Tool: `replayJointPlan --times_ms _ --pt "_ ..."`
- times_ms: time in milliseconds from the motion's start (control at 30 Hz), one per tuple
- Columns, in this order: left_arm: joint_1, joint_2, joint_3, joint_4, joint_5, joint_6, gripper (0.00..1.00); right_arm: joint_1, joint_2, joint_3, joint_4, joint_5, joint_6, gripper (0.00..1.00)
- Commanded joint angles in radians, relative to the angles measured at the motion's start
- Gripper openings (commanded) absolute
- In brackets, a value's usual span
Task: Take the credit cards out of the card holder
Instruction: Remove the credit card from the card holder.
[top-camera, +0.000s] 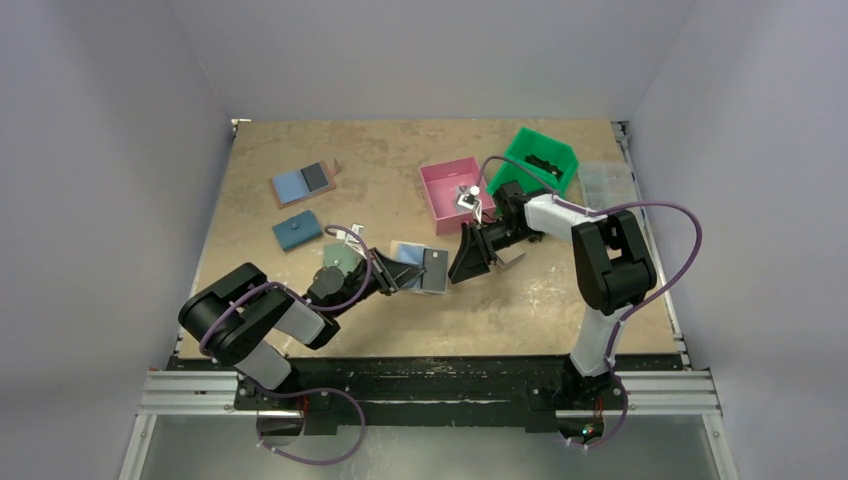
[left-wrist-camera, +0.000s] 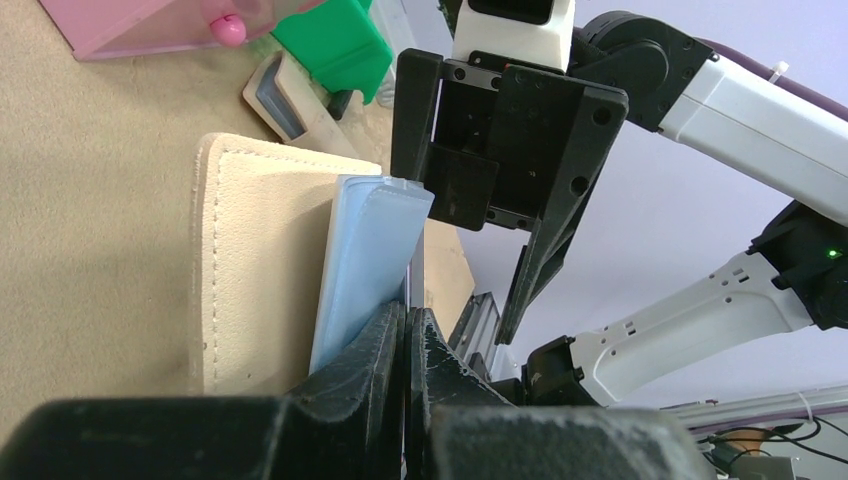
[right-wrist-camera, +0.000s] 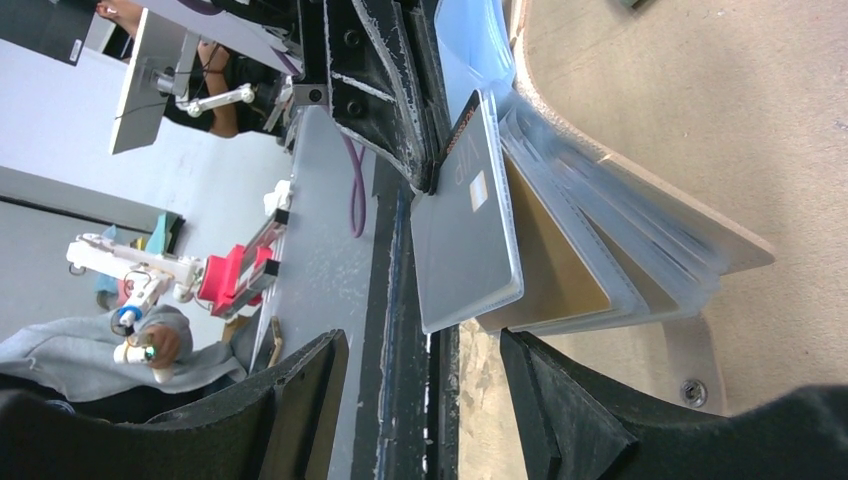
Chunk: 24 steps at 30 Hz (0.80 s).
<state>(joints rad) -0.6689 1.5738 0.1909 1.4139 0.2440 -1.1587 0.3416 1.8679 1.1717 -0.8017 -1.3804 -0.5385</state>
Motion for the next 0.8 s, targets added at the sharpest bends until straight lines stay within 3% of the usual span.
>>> replayJointPlan --times_ms 0,533,733,767 --pt "-0.006 -0.001 0.034 0.144 0.012 0.007 0.00 -0.001 -0.049 0.010 -0.047 -0.048 -0.053 0.67" --pt "-0.033 0.056 0.079 0.153 0.038 0.011 0.00 0.000 -0.035 0.003 -0.033 -0.066 -0.016 0.62" --pt "-0.056 0.064 0.105 0.114 0.036 0.039 0.00 0.000 -0.036 -0.012 0.029 -0.082 0.054 0.48" --pt "-0.059 0.064 0.109 0.108 0.035 0.041 0.00 0.000 -0.036 -0.013 0.038 -0.080 0.062 0.41"
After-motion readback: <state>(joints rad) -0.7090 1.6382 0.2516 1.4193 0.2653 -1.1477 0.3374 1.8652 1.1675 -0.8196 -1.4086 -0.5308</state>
